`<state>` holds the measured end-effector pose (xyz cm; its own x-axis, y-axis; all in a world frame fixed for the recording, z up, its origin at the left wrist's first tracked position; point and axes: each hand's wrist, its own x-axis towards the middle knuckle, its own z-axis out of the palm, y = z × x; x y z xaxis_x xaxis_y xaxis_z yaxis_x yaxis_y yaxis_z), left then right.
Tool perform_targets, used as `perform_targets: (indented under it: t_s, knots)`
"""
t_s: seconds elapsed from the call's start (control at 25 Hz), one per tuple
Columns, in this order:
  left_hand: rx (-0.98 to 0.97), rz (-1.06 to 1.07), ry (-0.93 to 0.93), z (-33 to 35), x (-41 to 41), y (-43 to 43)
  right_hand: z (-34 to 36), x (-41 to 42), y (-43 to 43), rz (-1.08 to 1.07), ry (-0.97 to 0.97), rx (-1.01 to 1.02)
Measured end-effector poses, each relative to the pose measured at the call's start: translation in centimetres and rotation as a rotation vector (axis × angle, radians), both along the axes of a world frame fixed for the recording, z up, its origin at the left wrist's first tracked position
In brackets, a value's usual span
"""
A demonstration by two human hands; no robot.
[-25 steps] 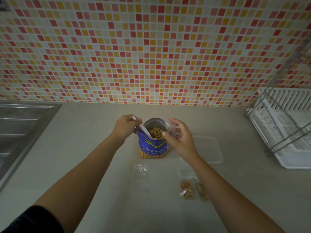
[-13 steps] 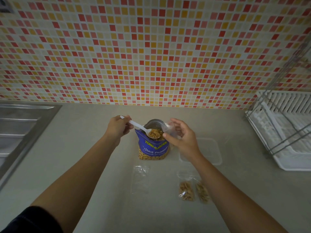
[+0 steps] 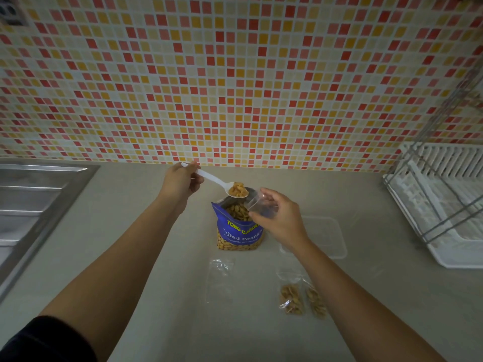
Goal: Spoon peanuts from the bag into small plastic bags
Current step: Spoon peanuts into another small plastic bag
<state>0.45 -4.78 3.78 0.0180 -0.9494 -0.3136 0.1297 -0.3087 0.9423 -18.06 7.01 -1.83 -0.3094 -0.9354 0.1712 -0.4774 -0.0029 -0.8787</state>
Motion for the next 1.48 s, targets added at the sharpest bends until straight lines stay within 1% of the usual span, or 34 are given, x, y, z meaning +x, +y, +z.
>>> perform_targets:
  t_s: [0.12, 0.2, 0.28, 0.4, 0.44, 0.48, 0.52, 0.56, 0.64, 0.68, 0.72, 0.76, 0.84, 0.88, 1.0, 1.12, 1.2, 1.24, 1.28, 1.32, 1.36, 1.4, 1.44, 1.48]
  knots:
    - [-0.072, -0.071, -0.068, 0.4, -0.6, 0.3, 0.0, 0.3, -0.1, -0.011, -0.014, -0.021]
    - [-0.189, -0.122, -0.156, 1.0, -1.2, 0.9, 0.0, 0.5, -0.1, -0.022, -0.023, -0.039]
    - [-0.402, -0.204, -0.284, 2.1, -1.8, 2.1, 0.0, 0.6, -0.2, -0.038, -0.042, -0.064]
    - [-0.825, -0.324, -0.523, 3.9, -2.3, 4.1, -0.1, 1.0, -0.2, -0.063, -0.154, -0.105]
    - [-0.927, -0.339, -0.582, 4.2, -2.3, 4.4, -0.1, 1.1, -0.3, -0.074, -0.187, -0.116]
    - [-0.986, -0.329, -0.620, 4.6, -2.2, 4.6, -0.1, 1.1, -0.3, -0.081, -0.202, -0.123]
    - [-0.996, -0.295, -0.616, 4.7, -2.2, 4.5, 0.0, 1.1, -0.3, -0.086, -0.204, -0.125]
    - [-0.945, -0.239, -0.542, 4.8, -2.0, 4.3, 0.1, 1.1, -0.2, -0.089, -0.203, -0.124]
    - [-0.724, -0.104, -0.240, 4.6, -1.7, 3.4, 0.2, 0.7, 0.0, -0.098, -0.202, -0.126]
    - [-0.603, -0.051, -0.123, 4.2, -1.5, 2.9, 0.3, 0.5, 0.1, -0.108, -0.204, -0.125]
    - [-0.496, -0.029, -0.088, 3.6, -1.1, 2.4, 0.4, 0.2, 0.4, -0.121, -0.209, -0.130]
    - [-0.409, -0.042, -0.106, 2.7, -0.9, 2.0, 0.4, 0.1, 0.5, -0.138, -0.216, -0.139]
    - [-0.293, -0.099, -0.191, 0.8, -0.6, 1.9, 0.7, -0.3, 0.9, -0.168, -0.233, -0.151]
    - [-0.269, -0.132, -0.259, -0.1, -0.6, 2.0, 0.9, -0.4, 1.1, -0.174, -0.241, -0.150]
    - [-0.299, -0.234, -0.536, -2.1, -0.8, 2.6, 1.5, -0.5, 1.7, -0.161, -0.257, -0.152]
    - [-0.338, -0.283, -0.768, -3.0, -0.9, 3.1, 1.8, -0.4, 2.3, -0.162, -0.274, -0.164]
    - [-0.362, -0.263, -0.879, -3.0, -0.7, 3.6, 1.8, -0.3, 2.7, -0.179, -0.291, -0.178]
    - [-0.411, -0.212, -0.909, -3.0, -0.6, 4.0, 1.8, -0.3, 2.9, -0.190, -0.302, -0.186]
    - [-0.510, -0.148, -0.905, -2.8, -0.4, 4.7, 1.8, -0.4, 3.2, -0.198, -0.309, -0.191]
    - [-0.647, -0.105, -0.859, -2.7, -0.3, 5.8, 1.7, -0.4, 3.5, -0.203, -0.312, -0.191]
    - [-0.768, -0.124, -0.795, -2.6, -0.3, 7.0, 1.6, -0.3, 3.9, -0.206, -0.314, -0.188]
    - [-0.832, -0.200, -0.729, -2.8, -0.4, 8.4, 1.5, -0.2, 4.2, -0.209, -0.317, -0.185]
    - [-0.826, -0.298, -0.665, -3.2, -0.6, 9.9, 1.4, -0.1, 4.5, -0.210, -0.323, -0.183]
    - [-0.746, -0.398, -0.597, -3.8, -0.8, 11.2, 1.3, 0.1, 4.8, -0.211, -0.334, -0.178]
